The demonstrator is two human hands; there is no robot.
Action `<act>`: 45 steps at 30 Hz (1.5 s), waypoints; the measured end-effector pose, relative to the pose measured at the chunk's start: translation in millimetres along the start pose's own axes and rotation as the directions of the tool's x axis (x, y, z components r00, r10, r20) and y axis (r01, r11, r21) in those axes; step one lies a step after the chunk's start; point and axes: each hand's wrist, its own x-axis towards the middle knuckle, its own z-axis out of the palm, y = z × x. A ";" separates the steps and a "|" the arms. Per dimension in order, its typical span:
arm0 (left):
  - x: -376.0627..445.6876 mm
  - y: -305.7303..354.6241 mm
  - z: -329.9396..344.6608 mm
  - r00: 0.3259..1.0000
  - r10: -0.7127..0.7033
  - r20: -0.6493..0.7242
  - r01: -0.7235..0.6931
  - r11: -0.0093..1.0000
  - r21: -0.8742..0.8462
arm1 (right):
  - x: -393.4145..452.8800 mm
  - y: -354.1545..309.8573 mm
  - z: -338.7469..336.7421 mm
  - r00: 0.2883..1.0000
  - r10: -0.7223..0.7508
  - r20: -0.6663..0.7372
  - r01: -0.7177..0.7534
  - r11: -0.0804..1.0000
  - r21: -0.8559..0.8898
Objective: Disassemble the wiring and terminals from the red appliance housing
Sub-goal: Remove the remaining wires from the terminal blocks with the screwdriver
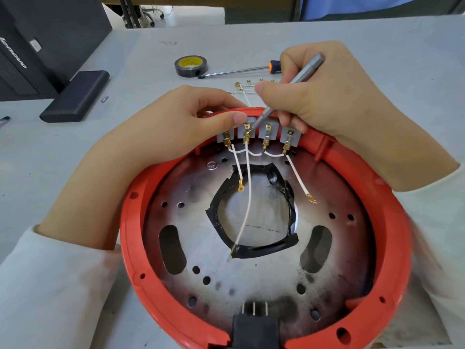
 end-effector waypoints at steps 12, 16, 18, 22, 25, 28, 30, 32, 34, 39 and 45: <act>-0.5 1.6 0.3 1.000 -0.011 -0.007 0.011 1.000 -0.015 | -2.5 -1.3 2.8 0.994 -0.087 -0.067 0.083 0.994 -0.065; -0.2 1.9 0.6 1.000 -0.003 -0.017 0.003 1.000 -0.003 | -2.9 0.0 4.4 0.993 -0.114 -0.035 0.104 0.970 -0.220; -0.5 1.6 0.3 1.000 -0.003 -0.019 0.003 1.000 0.003 | -3.5 -0.7 4.9 0.990 -0.135 -0.032 0.122 0.956 -0.268; -1.5 1.3 -0.2 1.000 -0.006 -0.002 0.006 1.000 -0.007 | -3.7 -0.8 2.3 0.989 -0.125 -0.085 0.114 0.986 -0.121; -1.3 1.5 -0.7 1.000 -0.007 -0.003 0.007 1.000 0.000 | -4.1 -0.3 2.7 0.990 -0.128 -0.066 0.119 0.985 -0.123; -1.1 1.7 -0.4 1.000 -0.006 -0.007 0.006 1.000 0.005 | -5.5 -1.7 4.4 0.993 -0.118 -0.030 0.110 0.975 -0.192; -1.0 1.6 -0.1 1.000 -0.009 -0.005 0.009 1.000 0.002 | -5.3 -2.5 4.1 0.992 -0.117 -0.043 0.108 0.980 -0.166; -1.1 1.5 -0.1 1.000 -0.008 -0.003 0.008 1.000 -0.002 | -4.6 -2.1 3.3 0.990 -0.121 -0.071 0.113 0.988 -0.109; -1.4 1.7 -0.2 1.000 -0.004 -0.003 0.004 1.000 -0.007 | -4.0 -1.8 3.1 0.991 -0.113 -0.072 0.107 0.990 -0.088; -1.4 1.5 -0.5 1.000 -0.003 -0.004 0.003 1.000 -0.003 | -5.3 -2.0 3.2 0.992 -0.114 -0.052 0.107 0.987 -0.116; -1.6 0.5 -0.9 1.000 -0.006 0.001 0.006 1.000 -0.007 | -5.3 -1.9 3.8 0.987 -0.144 -0.070 0.132 0.979 -0.157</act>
